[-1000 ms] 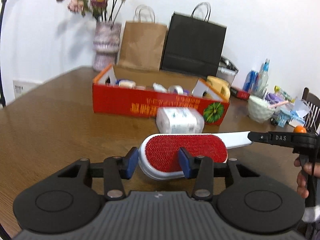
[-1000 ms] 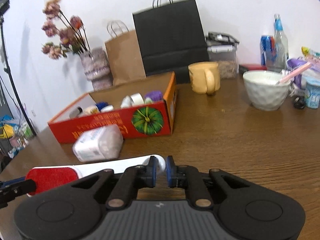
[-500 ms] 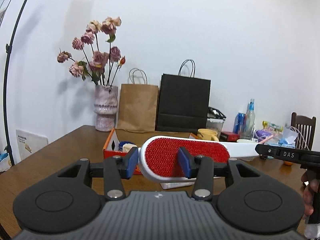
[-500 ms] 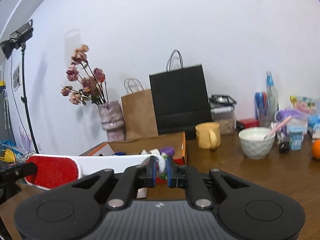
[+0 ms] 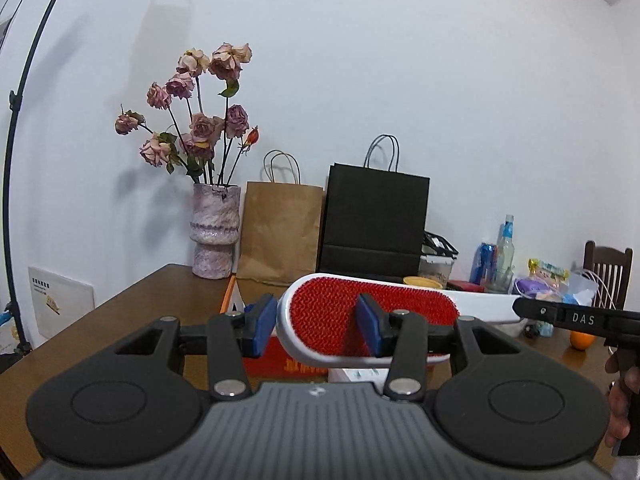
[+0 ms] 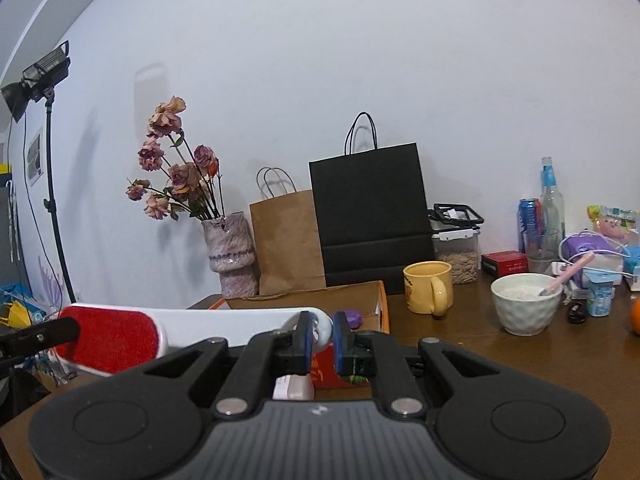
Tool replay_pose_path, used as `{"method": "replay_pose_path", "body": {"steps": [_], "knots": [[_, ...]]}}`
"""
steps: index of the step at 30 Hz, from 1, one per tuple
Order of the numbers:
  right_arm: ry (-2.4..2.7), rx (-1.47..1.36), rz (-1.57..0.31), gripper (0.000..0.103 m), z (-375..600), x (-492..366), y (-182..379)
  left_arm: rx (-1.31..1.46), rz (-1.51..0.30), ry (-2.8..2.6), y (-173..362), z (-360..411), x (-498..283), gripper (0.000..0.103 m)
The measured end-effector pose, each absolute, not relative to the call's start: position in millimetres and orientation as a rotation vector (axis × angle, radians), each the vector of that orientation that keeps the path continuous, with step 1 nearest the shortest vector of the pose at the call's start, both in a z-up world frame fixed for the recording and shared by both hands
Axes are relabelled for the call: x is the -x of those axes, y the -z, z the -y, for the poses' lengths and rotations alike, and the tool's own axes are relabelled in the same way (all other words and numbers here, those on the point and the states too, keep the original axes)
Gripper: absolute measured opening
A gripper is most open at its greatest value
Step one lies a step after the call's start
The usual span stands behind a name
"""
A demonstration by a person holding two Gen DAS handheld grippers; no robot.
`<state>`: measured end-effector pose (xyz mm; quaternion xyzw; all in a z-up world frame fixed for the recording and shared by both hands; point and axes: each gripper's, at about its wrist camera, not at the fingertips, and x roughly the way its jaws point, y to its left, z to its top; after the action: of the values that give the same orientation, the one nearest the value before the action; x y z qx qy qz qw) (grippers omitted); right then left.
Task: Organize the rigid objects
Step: 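Carry the lint brush with both tools over the cardboard box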
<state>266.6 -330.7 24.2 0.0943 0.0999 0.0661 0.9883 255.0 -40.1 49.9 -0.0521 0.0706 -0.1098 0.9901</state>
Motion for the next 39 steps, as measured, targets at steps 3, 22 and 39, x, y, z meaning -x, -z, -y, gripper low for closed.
{"method": "replay_pose_path", "body": {"steps": [3, 22, 39], "knots": [[-0.137, -0.181, -0.211, 0.011, 327.6, -290.6, -28.9, 0.12, -0.142, 0.221, -54.8, 33.5, -280.6, 0.045], [-0.139, -0.214, -0.358, 0.011, 324.4, -468.1, -13.3, 0.124, -0.261, 0.22, -44.8, 22.8, -456.5, 0.045], [-0.14, -0.153, -0.621, 0.011, 310.6, -512.3, 40.9, 0.151, -0.575, 0.189, 5.6, 13.7, -504.6, 0.044]]}}
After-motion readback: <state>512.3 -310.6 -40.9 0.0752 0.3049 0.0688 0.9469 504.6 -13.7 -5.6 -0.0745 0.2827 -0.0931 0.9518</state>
